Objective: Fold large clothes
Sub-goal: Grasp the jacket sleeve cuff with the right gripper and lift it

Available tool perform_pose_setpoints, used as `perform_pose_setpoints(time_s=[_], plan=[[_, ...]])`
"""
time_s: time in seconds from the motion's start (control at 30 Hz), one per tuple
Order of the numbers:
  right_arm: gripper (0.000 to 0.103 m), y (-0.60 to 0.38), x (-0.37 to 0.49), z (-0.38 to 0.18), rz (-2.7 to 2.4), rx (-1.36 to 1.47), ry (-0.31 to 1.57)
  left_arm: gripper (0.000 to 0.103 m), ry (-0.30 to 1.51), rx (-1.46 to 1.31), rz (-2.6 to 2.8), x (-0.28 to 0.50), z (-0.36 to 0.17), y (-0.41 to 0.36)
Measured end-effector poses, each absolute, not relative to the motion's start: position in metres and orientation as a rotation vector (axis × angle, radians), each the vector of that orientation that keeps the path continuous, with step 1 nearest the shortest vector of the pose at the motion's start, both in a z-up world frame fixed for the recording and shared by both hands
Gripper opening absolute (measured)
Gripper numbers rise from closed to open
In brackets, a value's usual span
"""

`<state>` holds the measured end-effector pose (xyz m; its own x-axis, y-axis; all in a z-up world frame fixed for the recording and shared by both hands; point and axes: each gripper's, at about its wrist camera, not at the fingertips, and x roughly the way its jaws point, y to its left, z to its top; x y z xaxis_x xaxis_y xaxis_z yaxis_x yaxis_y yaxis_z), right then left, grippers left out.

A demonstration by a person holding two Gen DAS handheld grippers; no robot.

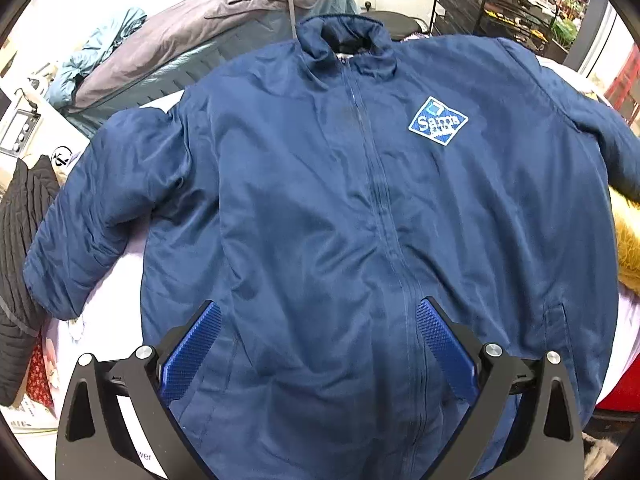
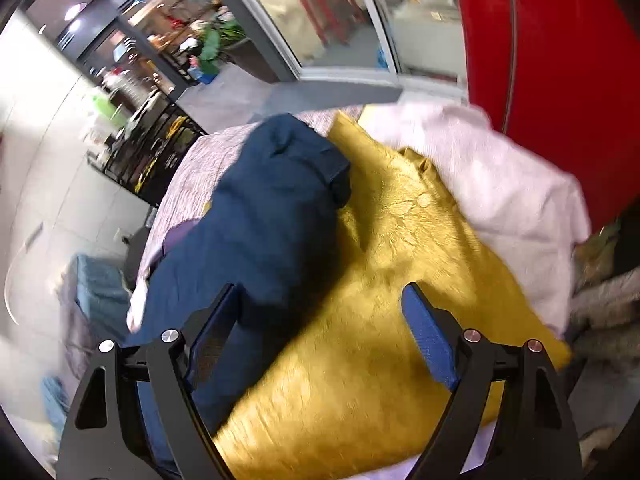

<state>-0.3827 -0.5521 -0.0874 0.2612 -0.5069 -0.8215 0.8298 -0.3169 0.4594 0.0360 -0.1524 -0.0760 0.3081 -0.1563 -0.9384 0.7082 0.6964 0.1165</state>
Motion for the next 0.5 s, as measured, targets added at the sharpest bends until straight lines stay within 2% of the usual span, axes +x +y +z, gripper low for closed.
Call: perform_pose_setpoints(time_s=[0.03, 0.07, 0.1, 0.13, 0.2, 0.3, 0.5], plan=[[0.07, -0.558, -0.383, -0.091, -1.373, 1.327, 0.325, 0.096, 1.116, 0.586, -0.61, 0.037, -0.075, -0.151], [0.047, -0.565, -0.379, -0.093, -1.36, 1.332, 0.317, 0.096, 1.114, 0.587, -0.606, 0.038, -0.075, -0.15], [0.031, -0.571, -0.374, -0.092, -1.353, 1.319, 0.319, 0.096, 1.112, 0.585, -0.602, 0.039, -0.074, -0.148], [0.028, -0.577, -0.366, -0.088, -1.346, 1.286, 0.33, 0.096, 1.112, 0.581, -0.598, 0.04, -0.073, -0.146], [0.014, -0.586, -0.35, -0.08, -1.326, 1.223, 0.359, 0.096, 1.113, 0.571, -0.587, 0.042, -0.073, -0.139], [0.012, -0.593, -0.334, -0.061, -1.308, 1.137, 0.407, 0.096, 1.132, 0.559, -0.568, 0.045, -0.077, -0.13], [0.009, -0.604, -0.346, -0.011, -1.369, 0.997, 0.363, 0.096, 1.14, 0.524, -0.558, 0.054, -0.078, -0.121]])
